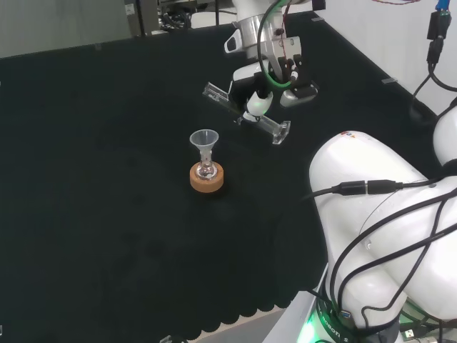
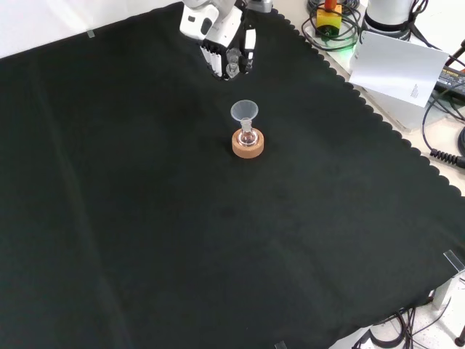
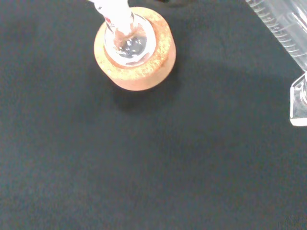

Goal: Put the graduated cylinder back on the table.

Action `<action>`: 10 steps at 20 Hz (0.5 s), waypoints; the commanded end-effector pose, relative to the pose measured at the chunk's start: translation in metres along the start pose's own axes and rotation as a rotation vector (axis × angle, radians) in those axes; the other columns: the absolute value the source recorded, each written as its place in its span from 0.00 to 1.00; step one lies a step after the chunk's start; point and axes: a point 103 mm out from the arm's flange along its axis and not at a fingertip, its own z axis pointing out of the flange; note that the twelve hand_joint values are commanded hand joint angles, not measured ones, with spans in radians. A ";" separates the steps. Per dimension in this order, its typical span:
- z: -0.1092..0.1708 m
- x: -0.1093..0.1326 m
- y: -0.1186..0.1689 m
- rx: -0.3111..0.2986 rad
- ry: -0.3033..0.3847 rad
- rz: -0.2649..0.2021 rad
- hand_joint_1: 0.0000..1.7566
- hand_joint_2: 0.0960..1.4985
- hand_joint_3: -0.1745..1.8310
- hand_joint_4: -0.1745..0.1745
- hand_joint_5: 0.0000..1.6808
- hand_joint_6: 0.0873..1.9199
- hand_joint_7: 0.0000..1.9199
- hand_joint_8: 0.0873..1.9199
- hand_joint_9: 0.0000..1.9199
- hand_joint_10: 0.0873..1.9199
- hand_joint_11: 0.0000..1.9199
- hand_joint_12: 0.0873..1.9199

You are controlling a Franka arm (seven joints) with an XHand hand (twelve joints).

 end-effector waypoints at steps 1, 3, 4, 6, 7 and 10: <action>0.007 -0.009 0.011 -0.040 0.047 -0.029 0.71 0.74 0.09 0.00 0.55 0.54 0.50 0.54 0.73 0.00 0.59 0.40; 0.009 -0.016 0.015 -0.069 0.069 -0.035 0.71 0.74 0.09 0.00 0.55 0.54 0.50 0.54 0.73 0.00 0.59 0.40; 0.010 -0.019 0.017 -0.087 0.079 -0.038 0.71 0.74 0.09 0.00 0.55 0.54 0.50 0.54 0.73 0.00 0.59 0.40; 0.012 -0.027 0.023 -0.127 0.101 -0.046 0.71 0.74 0.09 0.00 0.55 0.54 0.50 0.54 0.73 0.00 0.59 0.40; 0.014 -0.030 0.026 -0.147 0.115 -0.050 0.71 0.74 0.09 0.00 0.55 0.54 0.50 0.54 0.73 0.00 0.59 0.40; 0.018 -0.038 0.038 -0.213 0.157 -0.073 0.71 0.74 0.09 0.00 0.55 0.54 0.50 0.54 0.73 0.00 0.59 0.40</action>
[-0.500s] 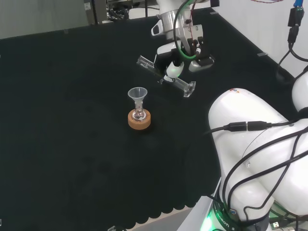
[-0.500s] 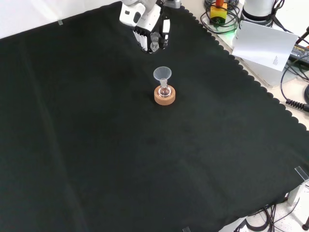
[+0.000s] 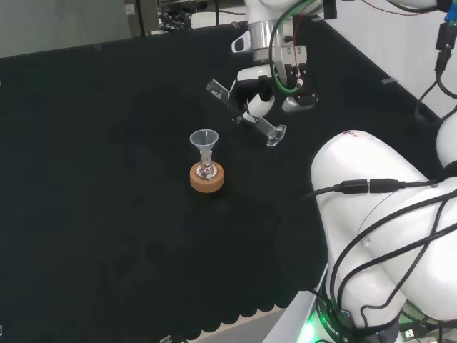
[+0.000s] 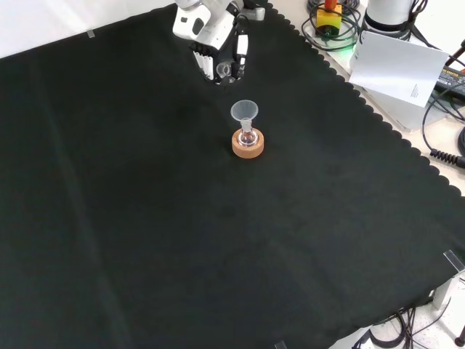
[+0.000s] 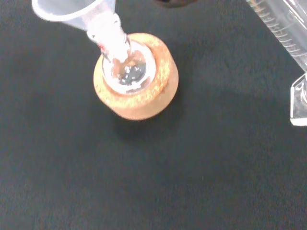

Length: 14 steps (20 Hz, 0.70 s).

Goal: Put the graduated cylinder back on the table.

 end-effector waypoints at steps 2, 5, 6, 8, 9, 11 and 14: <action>0.011 -0.026 0.024 -0.146 0.094 -0.050 0.71 0.74 0.09 0.00 0.55 0.54 0.50 0.54 0.73 0.00 0.59 0.40; 0.012 -0.033 0.039 -0.190 0.127 -0.069 0.71 0.74 0.09 0.00 0.55 0.54 0.50 0.54 0.73 0.00 0.59 0.40; 0.013 -0.035 0.043 -0.208 0.139 -0.075 0.71 0.74 0.09 0.00 0.55 0.54 0.50 0.54 0.73 0.00 0.59 0.40; 0.013 -0.043 0.052 -0.247 0.198 -0.106 0.71 0.74 0.09 0.00 0.55 0.54 0.50 0.54 0.73 0.00 0.59 0.40; 0.012 -0.047 0.056 -0.260 0.221 -0.120 0.71 0.74 0.09 0.00 0.55 0.54 0.50 0.54 0.73 0.00 0.59 0.40; 0.011 -0.052 0.065 -0.292 0.244 -0.140 0.71 0.74 0.09 0.00 0.55 0.54 0.50 0.54 0.73 0.00 0.59 0.40; 0.007 -0.056 0.076 -0.333 0.243 -0.159 0.71 0.74 0.09 0.00 0.55 0.54 0.50 0.54 0.73 0.00 0.59 0.40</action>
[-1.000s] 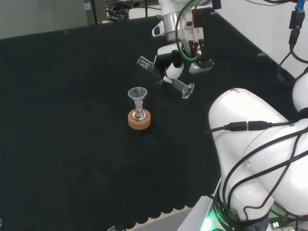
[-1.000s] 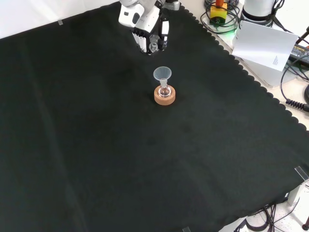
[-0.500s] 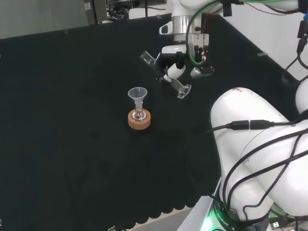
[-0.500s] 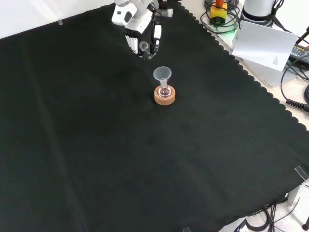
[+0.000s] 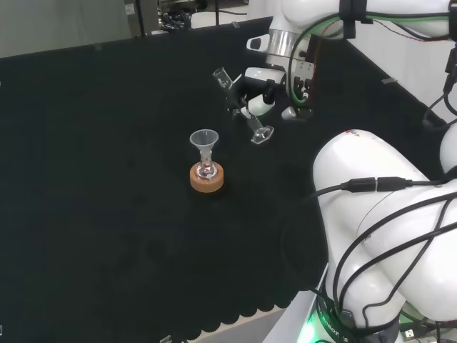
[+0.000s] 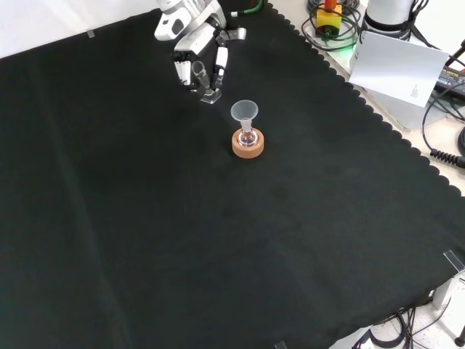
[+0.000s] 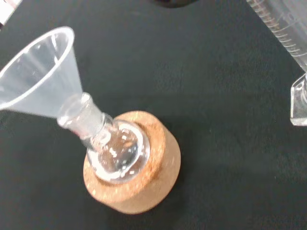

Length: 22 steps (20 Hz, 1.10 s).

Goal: Put the graduated cylinder back on the table.

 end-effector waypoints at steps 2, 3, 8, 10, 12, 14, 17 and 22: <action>0.000 -0.019 0.036 -0.102 0.059 -0.066 0.71 0.74 0.09 0.00 0.55 0.54 0.50 0.54 0.73 0.00 0.59 0.40; 0.001 -0.020 0.041 -0.107 0.061 -0.068 0.71 0.74 0.09 0.00 0.55 0.54 0.50 0.54 0.72 0.00 0.59 0.40; 0.008 -0.024 0.063 -0.146 0.079 -0.083 0.71 0.74 0.09 0.00 0.55 0.54 0.50 0.54 0.72 0.00 0.59 0.40; 0.011 -0.025 0.069 -0.163 0.094 -0.094 0.71 0.74 0.09 0.00 0.55 0.54 0.50 0.54 0.72 0.00 0.58 0.40; 0.014 -0.027 0.076 -0.182 0.107 -0.103 0.71 0.74 0.09 0.00 0.55 0.54 0.50 0.54 0.72 0.00 0.58 0.40; 0.018 -0.029 0.081 -0.190 0.121 -0.105 0.71 0.74 0.09 0.00 0.54 0.55 0.49 0.54 0.72 0.00 0.58 0.41; 0.021 -0.033 0.087 -0.206 0.150 -0.111 0.71 0.75 0.09 0.00 0.54 0.55 0.49 0.55 0.71 0.00 0.57 0.41; 0.025 -0.041 0.095 -0.232 0.176 -0.117 0.71 0.75 0.09 0.00 0.53 0.56 0.48 0.56 0.70 0.00 0.56 0.42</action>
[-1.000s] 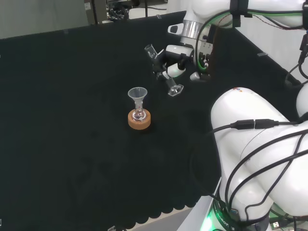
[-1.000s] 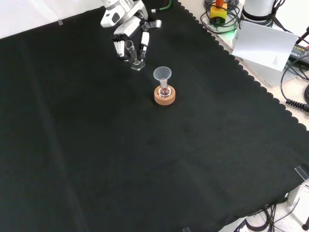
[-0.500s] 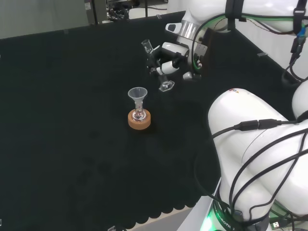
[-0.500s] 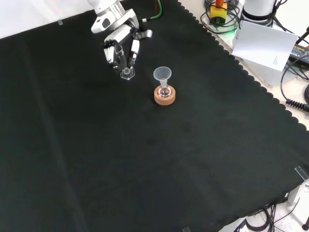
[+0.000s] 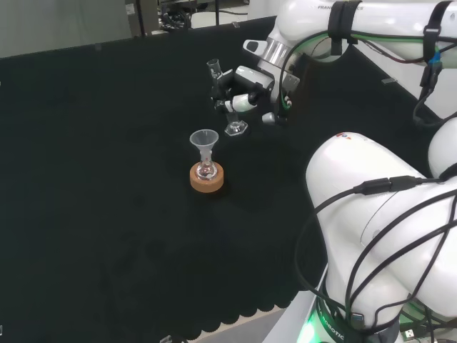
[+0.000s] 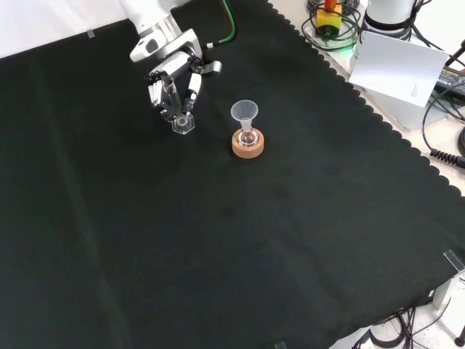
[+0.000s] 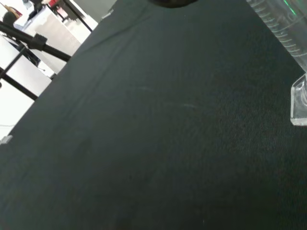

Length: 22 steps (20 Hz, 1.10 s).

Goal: Put the graduated cylinder back on the table.

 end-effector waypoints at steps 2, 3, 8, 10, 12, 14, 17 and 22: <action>0.010 -0.011 0.009 -0.042 0.045 -0.013 0.71 0.75 0.09 0.00 0.53 0.56 0.48 0.56 0.70 0.00 0.55 0.42; 0.012 -0.012 0.010 -0.053 0.054 -0.014 0.71 0.75 0.09 0.00 0.53 0.57 0.48 0.57 0.70 0.00 0.55 0.42; 0.021 -0.017 0.010 -0.106 0.079 -0.023 0.71 0.76 0.09 0.00 0.52 0.58 0.47 0.58 0.69 0.00 0.54 0.43; 0.023 -0.018 0.011 -0.104 0.081 -0.021 0.71 0.76 0.09 0.00 0.52 0.59 0.46 0.59 0.68 0.00 0.54 0.44; 0.025 -0.019 0.011 -0.102 0.086 -0.020 0.69 0.76 0.09 0.00 0.52 0.58 0.45 0.53 0.67 0.00 0.53 0.44; 0.028 -0.021 0.011 -0.103 0.101 -0.015 0.66 0.76 0.09 0.00 0.53 0.58 0.44 0.41 0.66 0.00 0.51 0.45; 0.029 -0.025 0.009 -0.104 0.103 -0.012 0.65 0.77 0.09 0.00 0.52 0.59 0.41 0.35 0.63 0.00 0.47 0.48; 0.029 -0.029 0.003 -0.104 0.102 -0.006 0.66 0.76 0.08 0.41 0.39 0.41 0.25 0.32 0.53 0.00 0.35 0.56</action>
